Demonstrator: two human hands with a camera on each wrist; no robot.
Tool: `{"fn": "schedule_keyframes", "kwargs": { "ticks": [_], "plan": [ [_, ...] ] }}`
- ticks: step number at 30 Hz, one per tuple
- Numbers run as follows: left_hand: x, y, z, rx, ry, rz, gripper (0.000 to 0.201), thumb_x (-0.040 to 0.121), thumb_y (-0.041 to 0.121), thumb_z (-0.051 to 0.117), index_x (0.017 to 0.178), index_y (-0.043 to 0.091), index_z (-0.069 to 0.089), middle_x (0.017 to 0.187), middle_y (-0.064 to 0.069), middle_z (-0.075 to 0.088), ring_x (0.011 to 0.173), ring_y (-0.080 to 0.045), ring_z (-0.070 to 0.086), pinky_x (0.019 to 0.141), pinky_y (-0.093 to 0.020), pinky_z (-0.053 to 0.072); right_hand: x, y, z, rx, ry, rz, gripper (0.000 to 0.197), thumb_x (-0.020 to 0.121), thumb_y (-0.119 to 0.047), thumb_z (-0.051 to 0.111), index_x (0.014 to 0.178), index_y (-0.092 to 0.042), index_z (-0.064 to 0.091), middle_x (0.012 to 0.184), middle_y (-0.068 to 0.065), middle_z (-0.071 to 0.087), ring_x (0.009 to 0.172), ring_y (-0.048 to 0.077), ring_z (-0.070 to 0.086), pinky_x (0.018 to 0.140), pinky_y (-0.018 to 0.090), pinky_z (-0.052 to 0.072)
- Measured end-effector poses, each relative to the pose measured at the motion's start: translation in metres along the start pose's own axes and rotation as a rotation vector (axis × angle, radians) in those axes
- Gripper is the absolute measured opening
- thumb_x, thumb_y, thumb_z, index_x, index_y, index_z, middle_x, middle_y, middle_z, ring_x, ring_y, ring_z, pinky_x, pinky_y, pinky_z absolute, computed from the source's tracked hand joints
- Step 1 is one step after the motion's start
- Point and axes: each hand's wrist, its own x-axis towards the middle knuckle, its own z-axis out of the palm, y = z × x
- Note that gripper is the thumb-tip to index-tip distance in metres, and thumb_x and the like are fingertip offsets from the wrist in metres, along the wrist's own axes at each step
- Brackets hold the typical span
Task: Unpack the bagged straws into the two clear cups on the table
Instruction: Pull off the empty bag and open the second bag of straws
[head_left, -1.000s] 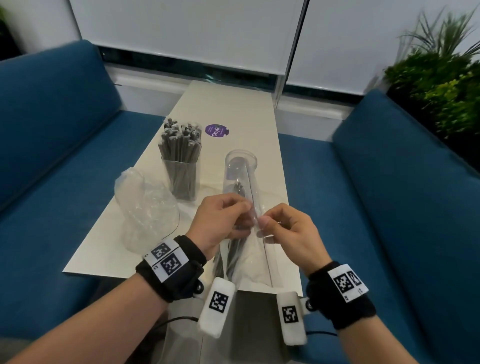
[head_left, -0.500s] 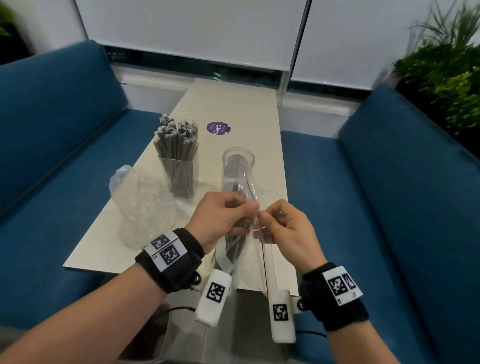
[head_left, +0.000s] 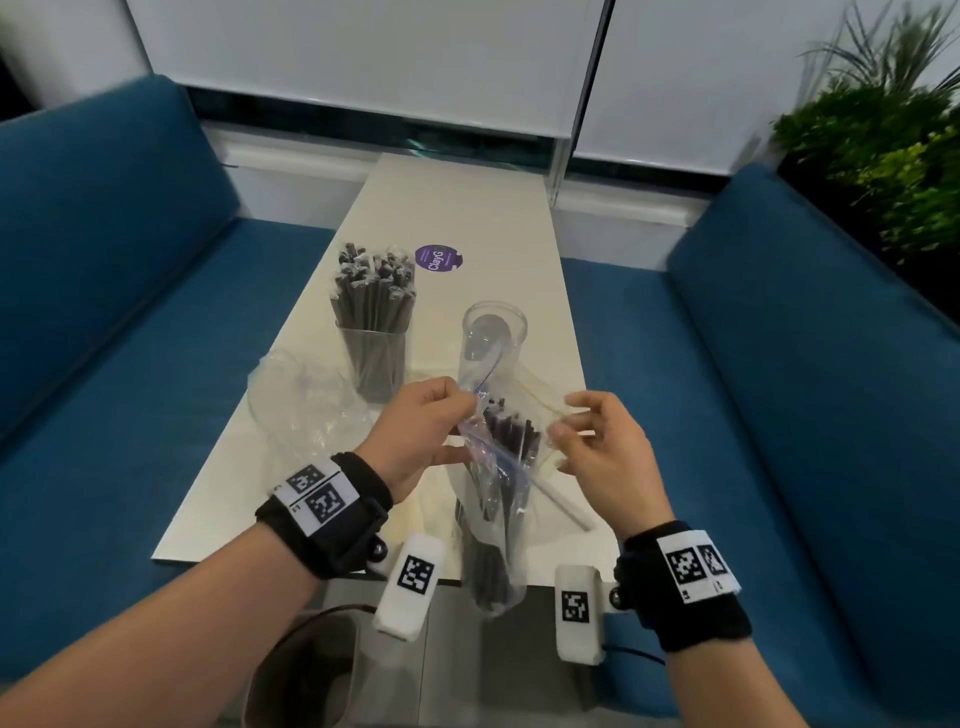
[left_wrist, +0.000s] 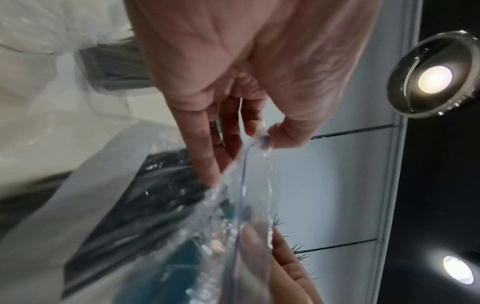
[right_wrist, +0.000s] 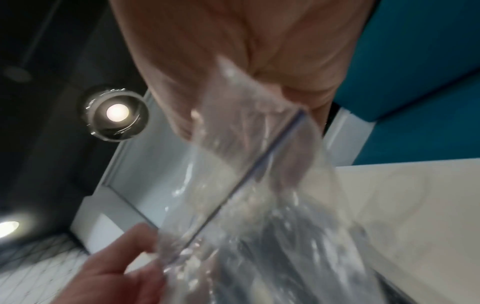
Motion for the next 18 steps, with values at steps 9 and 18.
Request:
{"fn": "schedule_keyframes", "kwargs": {
  "ticks": [9, 18],
  "plan": [
    [0.011, 0.009, -0.017, 0.080, 0.018, 0.023, 0.022, 0.096, 0.035, 0.068, 0.097, 0.013, 0.065, 0.079, 0.002, 0.063, 0.046, -0.003, 0.056, 0.051, -0.026, 0.051, -0.008, -0.029, 0.032, 0.067, 0.007, -0.010, 0.023, 0.098, -0.040, 0.069, 0.087, -0.020, 0.065, 0.093, 0.002, 0.078, 0.091, 0.017, 0.076, 0.075, 0.034, 0.060],
    [0.019, 0.004, -0.022, 0.004, 0.081, 0.074, 0.036, 0.102, 0.039, 0.058, 0.074, 0.018, 0.051, 0.081, -0.003, 0.060, 0.080, -0.020, 0.056, 0.072, -0.038, 0.052, -0.008, -0.025, 0.029, 0.339, 0.155, -0.033, 0.025, 0.105, -0.006, 0.056, 0.108, -0.030, 0.052, 0.107, 0.007, 0.072, 0.082, 0.023, 0.080, 0.072, 0.040, 0.063]
  ]
}}
